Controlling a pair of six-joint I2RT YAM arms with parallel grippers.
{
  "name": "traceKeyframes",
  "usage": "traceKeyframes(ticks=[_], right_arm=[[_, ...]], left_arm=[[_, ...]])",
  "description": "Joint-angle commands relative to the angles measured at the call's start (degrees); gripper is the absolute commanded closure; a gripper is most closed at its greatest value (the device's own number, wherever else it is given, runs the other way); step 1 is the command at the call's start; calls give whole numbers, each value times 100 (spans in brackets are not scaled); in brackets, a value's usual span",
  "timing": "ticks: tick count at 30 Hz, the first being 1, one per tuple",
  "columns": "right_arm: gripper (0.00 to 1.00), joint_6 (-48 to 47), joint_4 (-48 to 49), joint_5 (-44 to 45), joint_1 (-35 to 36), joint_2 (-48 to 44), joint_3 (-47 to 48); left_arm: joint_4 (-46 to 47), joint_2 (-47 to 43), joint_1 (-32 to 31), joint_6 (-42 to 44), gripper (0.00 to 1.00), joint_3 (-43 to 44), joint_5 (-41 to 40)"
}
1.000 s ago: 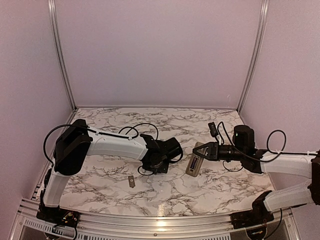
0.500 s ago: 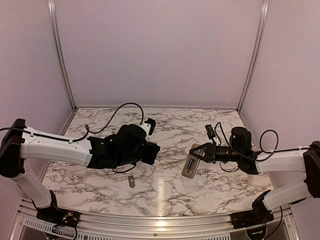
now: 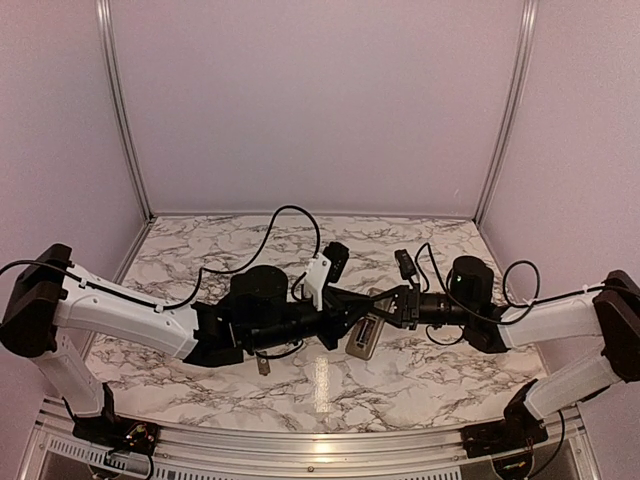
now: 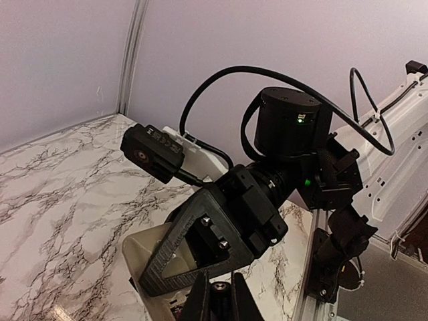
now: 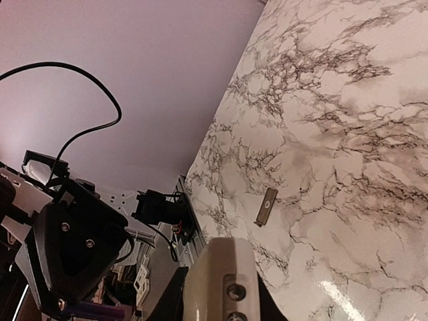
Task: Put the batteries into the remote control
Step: Place the battery in the battery compartment.
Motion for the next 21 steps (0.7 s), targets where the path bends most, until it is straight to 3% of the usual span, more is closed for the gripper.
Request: traceKeyframes(ticks=[1, 10, 21], right_arm=[[100, 336, 519, 23, 74, -45, 278], [100, 568, 742, 2, 135, -87, 295], [100, 731, 942, -51, 144, -201, 271]], left_arm=[[354, 223, -82, 215, 100, 184, 199], [335, 451, -118, 292, 100, 290, 188], [434, 537, -120, 413, 100, 193, -365]])
